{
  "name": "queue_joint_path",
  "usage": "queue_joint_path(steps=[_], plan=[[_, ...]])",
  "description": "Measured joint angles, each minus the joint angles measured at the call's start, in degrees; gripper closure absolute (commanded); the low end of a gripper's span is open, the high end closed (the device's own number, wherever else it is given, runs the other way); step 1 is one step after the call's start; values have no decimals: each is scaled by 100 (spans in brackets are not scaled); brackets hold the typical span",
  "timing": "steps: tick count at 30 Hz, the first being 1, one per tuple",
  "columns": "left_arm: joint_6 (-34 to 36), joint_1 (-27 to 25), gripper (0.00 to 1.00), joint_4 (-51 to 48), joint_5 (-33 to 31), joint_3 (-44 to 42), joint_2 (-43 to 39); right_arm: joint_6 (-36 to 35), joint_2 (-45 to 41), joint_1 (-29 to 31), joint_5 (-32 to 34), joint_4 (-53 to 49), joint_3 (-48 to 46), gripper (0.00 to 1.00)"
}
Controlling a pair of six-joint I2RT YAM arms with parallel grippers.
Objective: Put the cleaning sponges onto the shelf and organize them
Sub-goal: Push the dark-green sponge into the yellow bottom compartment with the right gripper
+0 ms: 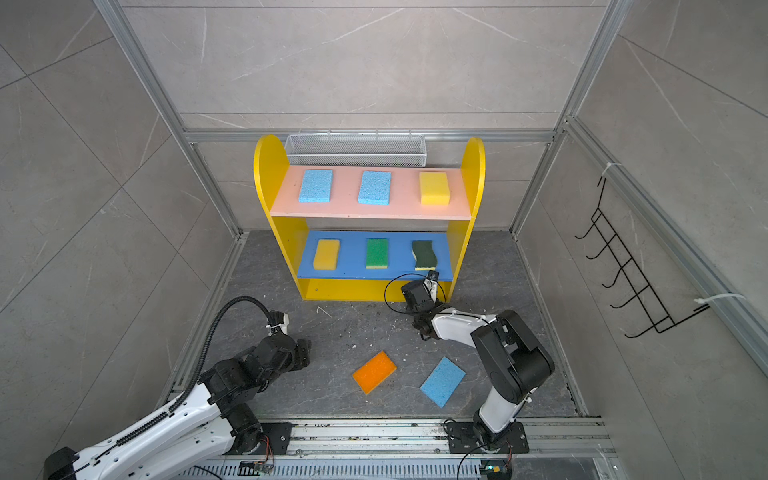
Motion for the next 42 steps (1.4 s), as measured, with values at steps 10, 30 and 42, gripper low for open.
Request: queue_joint_path(steps=[10, 30, 42], plan=[[13, 0, 27, 83, 2, -55, 28, -9, 247, -39, 107, 190, 229, 56], [39, 0, 27, 76, 2, -55, 44, 92, 463, -203, 74, 203, 498, 28], [37, 0, 27, -59, 2, -55, -223, 96, -42, -210, -214, -39, 74, 28]])
